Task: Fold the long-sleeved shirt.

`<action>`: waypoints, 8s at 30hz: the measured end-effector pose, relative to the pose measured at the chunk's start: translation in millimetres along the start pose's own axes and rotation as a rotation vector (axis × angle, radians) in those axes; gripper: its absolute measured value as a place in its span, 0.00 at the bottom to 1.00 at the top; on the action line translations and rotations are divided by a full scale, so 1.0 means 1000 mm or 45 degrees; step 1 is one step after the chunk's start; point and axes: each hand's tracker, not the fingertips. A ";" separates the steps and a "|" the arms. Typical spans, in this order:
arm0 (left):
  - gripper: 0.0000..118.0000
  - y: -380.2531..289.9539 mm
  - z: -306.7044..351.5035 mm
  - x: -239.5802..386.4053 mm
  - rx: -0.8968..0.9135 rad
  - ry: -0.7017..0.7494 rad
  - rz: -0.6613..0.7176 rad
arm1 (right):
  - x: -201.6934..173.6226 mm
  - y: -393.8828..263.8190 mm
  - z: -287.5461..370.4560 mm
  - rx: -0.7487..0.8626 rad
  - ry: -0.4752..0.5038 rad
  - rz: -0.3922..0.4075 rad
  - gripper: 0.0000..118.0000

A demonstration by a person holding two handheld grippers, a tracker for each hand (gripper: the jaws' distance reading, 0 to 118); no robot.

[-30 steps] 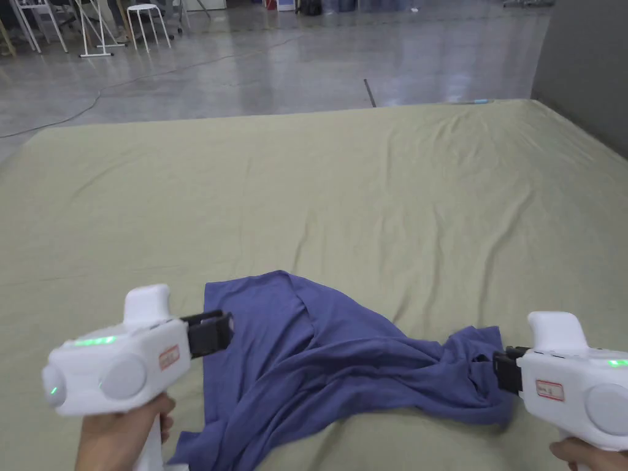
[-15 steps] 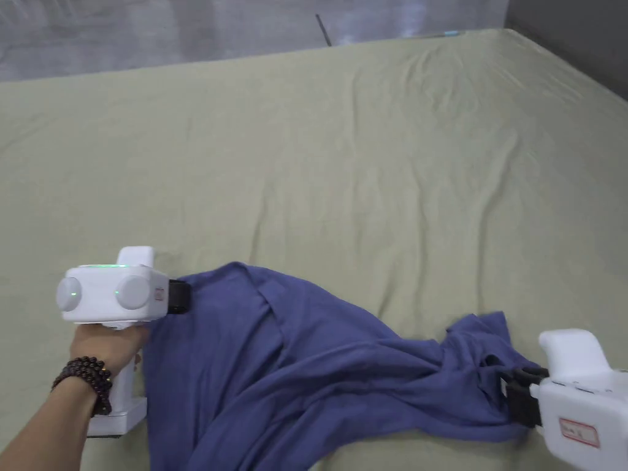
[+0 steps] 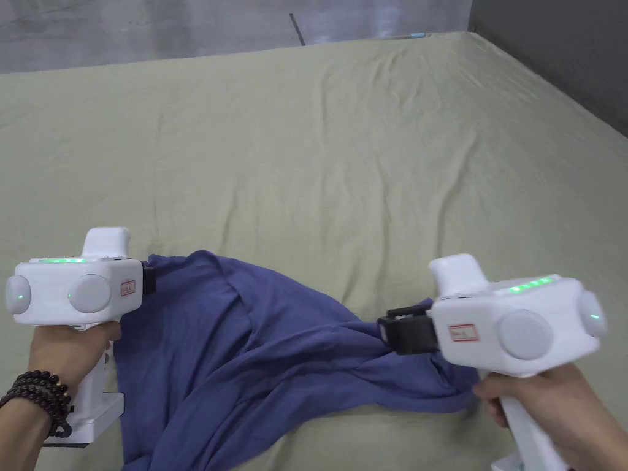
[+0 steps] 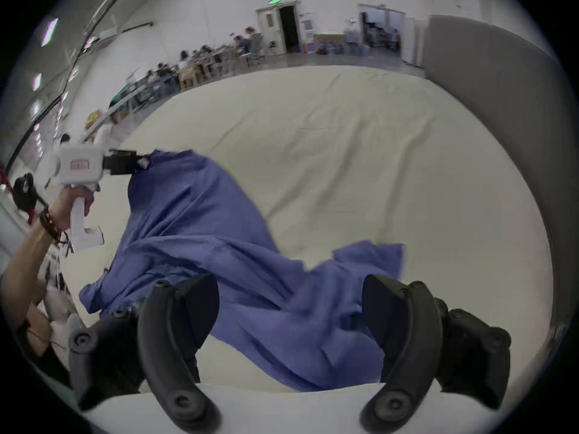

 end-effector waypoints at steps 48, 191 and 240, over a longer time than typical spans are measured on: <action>0.00 0.330 0.267 -0.063 0.976 0.111 0.089 | -0.031 0.435 0.214 0.891 -0.131 0.178 0.03; 0.01 0.007 0.124 0.004 0.255 0.042 0.096 | 0.088 0.086 0.008 0.033 -0.221 -0.095 0.03; 0.01 0.436 0.198 -0.093 0.893 0.283 0.206 | 0.051 0.539 0.200 1.003 -0.301 -0.130 0.03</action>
